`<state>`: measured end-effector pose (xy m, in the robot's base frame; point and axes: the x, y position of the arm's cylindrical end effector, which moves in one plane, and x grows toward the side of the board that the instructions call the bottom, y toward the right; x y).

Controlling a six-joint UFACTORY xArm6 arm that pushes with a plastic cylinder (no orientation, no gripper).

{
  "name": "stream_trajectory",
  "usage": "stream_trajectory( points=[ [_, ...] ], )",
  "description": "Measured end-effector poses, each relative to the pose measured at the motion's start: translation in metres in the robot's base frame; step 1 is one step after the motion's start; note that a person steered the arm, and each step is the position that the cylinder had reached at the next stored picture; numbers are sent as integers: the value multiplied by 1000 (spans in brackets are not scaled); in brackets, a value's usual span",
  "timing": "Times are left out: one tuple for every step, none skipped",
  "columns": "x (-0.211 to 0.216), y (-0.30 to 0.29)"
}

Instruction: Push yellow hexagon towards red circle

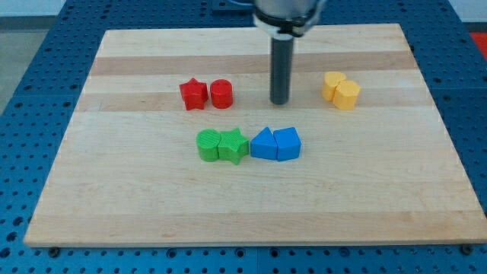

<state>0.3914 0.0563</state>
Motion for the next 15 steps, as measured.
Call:
stream_trajectory(
  points=[
    [13, 38],
    [24, 74],
    [26, 108],
    [26, 146],
    [15, 172],
    [0, 172],
    [-7, 161],
    [-7, 140],
    [-7, 115],
    [-6, 88],
    [12, 75],
    [25, 73],
    [19, 68],
    [4, 57],
    [4, 32]
  ],
)
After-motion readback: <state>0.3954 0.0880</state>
